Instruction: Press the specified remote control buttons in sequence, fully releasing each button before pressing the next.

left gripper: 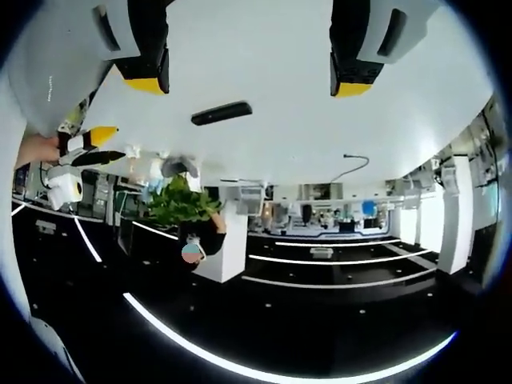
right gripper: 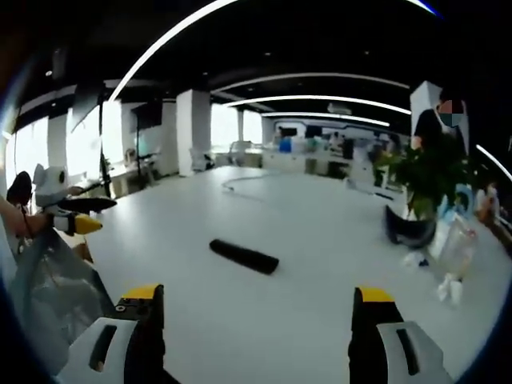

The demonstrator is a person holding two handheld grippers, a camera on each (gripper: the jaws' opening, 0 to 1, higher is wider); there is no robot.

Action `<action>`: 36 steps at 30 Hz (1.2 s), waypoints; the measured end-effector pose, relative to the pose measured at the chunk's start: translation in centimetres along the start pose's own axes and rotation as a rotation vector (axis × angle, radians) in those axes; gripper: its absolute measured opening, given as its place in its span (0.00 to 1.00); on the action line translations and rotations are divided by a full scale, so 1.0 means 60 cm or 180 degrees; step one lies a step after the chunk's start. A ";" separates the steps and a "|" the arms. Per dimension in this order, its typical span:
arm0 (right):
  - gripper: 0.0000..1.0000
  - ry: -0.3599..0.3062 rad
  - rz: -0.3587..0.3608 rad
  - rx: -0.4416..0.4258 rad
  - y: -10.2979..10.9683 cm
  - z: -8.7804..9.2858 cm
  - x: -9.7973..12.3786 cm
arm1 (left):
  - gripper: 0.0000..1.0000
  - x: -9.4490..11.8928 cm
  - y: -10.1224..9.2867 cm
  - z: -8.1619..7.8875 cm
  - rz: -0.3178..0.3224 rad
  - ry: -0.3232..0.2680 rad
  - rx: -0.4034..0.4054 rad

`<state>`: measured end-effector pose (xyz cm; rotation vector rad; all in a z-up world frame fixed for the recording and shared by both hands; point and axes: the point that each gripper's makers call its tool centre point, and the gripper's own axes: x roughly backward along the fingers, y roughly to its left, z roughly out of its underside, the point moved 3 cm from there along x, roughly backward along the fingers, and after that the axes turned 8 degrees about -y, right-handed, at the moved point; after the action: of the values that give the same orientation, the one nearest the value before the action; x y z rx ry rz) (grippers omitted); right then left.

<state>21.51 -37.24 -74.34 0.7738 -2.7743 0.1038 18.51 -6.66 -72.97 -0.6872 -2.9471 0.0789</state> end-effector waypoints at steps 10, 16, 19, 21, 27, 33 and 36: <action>0.96 0.0044 -0.0010 0.0036 0.003 0.002 0.001 | 0.84 0.002 -0.004 -0.003 0.0001 0.0026 -0.0005; 0.95 0.0064 -0.0030 0.0045 0.005 0.003 0.002 | 0.83 0.003 -0.005 -0.002 0.0006 0.0050 -0.0029; 0.95 0.0070 -0.0032 0.0050 0.006 0.004 0.002 | 0.83 0.004 -0.005 -0.003 0.0006 0.0034 -0.0037; 0.95 0.0073 -0.0032 0.0058 0.006 0.004 0.003 | 0.83 0.004 -0.005 -0.003 0.0009 0.0037 -0.0030; 0.95 0.0076 -0.0034 0.0076 0.006 0.004 0.003 | 0.82 0.005 -0.005 -0.002 0.0021 0.0041 -0.0019; 0.94 0.0074 -0.0032 0.0101 0.006 0.004 0.003 | 0.81 0.004 -0.003 0.003 0.0024 0.0076 -0.0018; 0.95 0.0097 -0.0015 0.0110 0.007 0.007 0.000 | 0.78 0.006 -0.002 0.005 0.0020 0.0110 -0.0097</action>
<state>21.18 -36.94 -74.73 0.7807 -2.7486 0.1618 18.09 -6.61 -73.20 -0.6945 -2.9190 0.0226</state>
